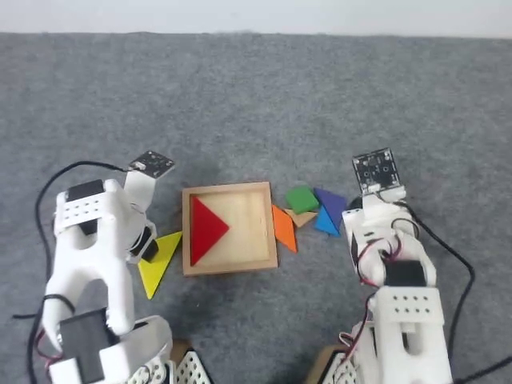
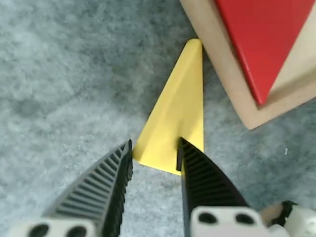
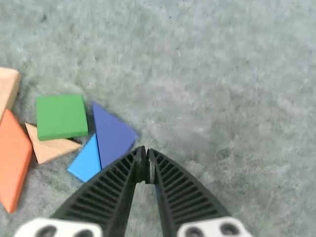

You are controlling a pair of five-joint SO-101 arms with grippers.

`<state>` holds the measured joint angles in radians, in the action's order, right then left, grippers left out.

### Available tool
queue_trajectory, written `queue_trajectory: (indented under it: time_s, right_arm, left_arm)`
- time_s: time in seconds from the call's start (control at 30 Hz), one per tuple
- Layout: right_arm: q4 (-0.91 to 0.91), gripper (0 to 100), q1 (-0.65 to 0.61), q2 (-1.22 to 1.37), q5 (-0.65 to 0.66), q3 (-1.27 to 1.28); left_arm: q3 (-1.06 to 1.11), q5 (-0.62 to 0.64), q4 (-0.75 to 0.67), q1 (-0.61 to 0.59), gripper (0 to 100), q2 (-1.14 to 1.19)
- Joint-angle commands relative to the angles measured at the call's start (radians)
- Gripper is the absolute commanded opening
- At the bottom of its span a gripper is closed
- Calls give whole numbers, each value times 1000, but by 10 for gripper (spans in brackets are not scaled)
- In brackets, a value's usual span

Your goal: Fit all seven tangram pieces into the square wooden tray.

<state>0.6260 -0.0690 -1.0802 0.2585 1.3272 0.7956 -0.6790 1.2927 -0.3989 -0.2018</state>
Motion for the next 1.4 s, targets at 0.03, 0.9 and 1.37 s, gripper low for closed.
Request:
queue_trajectory:
  time_s: [0.03, 0.9, 1.37]
  right_arm:
    - [-8, 9, 15, -93, 12, 12]
    - [48, 7, 15, -94, 6, -3]
    - [48, 7, 36, -94, 5, -3]
  left_arm:
    - [27, 11, 5, 51, 122, -20]
    - [139, 12, 64, 212, 66, -21]
    - [85, -189, 222, 230, 53, -21]
